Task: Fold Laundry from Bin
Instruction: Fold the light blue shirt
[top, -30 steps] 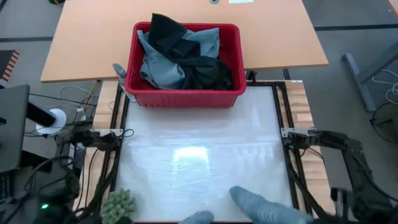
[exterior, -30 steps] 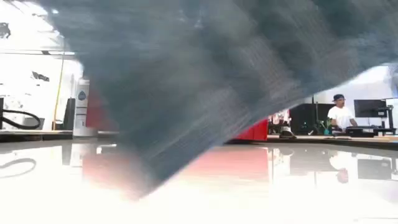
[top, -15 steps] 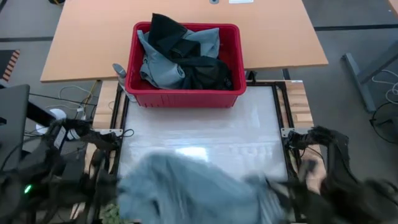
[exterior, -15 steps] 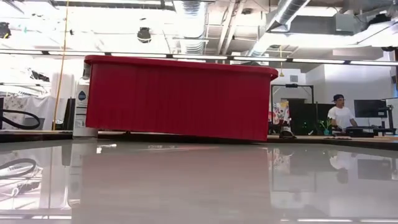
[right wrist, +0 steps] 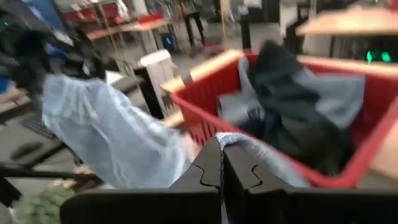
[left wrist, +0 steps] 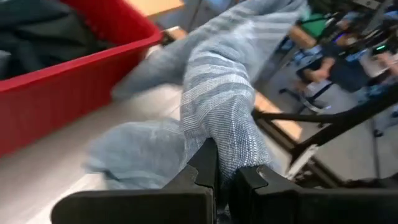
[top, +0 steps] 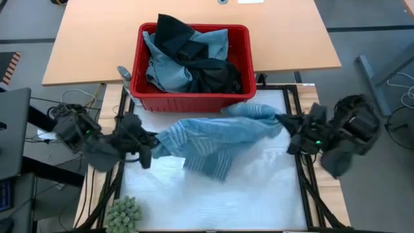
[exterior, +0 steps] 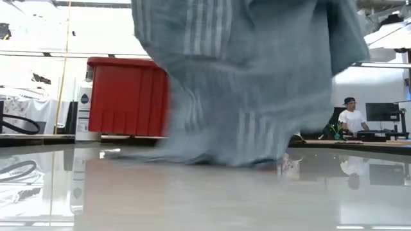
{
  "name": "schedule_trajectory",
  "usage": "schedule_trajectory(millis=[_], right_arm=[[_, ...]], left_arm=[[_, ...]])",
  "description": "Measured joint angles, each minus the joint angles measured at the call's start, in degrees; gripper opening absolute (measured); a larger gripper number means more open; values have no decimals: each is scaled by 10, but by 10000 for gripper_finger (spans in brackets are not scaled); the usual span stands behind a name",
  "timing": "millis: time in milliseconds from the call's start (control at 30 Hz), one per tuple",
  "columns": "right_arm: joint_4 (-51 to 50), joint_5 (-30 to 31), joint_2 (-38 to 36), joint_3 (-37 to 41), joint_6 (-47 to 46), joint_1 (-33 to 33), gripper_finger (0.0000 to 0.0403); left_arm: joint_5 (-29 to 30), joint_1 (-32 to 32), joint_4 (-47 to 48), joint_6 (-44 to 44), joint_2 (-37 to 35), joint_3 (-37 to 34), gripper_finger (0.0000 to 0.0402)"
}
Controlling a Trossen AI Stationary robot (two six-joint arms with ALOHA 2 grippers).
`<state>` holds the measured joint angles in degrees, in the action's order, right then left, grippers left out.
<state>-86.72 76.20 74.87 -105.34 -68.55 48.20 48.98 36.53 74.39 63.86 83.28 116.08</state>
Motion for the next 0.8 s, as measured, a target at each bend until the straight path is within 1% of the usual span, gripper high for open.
schedule_trajectory(millis=[133, 200, 267, 333, 400, 467, 533, 600, 700, 733, 800], right_arm=[[-9, -84, -19, 82, -56, -32, 20], [-7, -115, -23, 118, -72, -47, 20], [13, -145, -18, 142, -80, -45, 20], [50, -160, -3, 150, -77, -32, 20], [96, -167, 14, 143, -58, -14, 20], [139, -166, 29, 131, -47, 11, 20], [176, -160, 46, 125, -50, 37, 20], [219, -168, 66, 121, -63, 64, 20], [308, -191, 93, 105, -62, 107, 20], [336, -191, 101, 94, -51, 120, 20], [367, -174, 114, 67, -30, 144, 20]], left_arm=[[-17, -15, 12, 73, -28, -97, 0], [-34, -17, 8, 93, -43, -141, 0], [-57, -13, -12, 122, -51, -176, 0], [-94, 1, -54, 144, -49, -199, 0], [-141, 17, -124, 147, -47, -218, 0], [-168, 36, -204, 140, -44, -225, 0], [-171, 60, -262, 141, -32, -225, 0], [-182, 82, -333, 156, -15, -226, 0], [-190, 125, -473, 141, 6, -227, 0], [-184, 138, -521, 128, 11, -227, 0], [-168, 159, -582, 118, 18, -226, 0]])
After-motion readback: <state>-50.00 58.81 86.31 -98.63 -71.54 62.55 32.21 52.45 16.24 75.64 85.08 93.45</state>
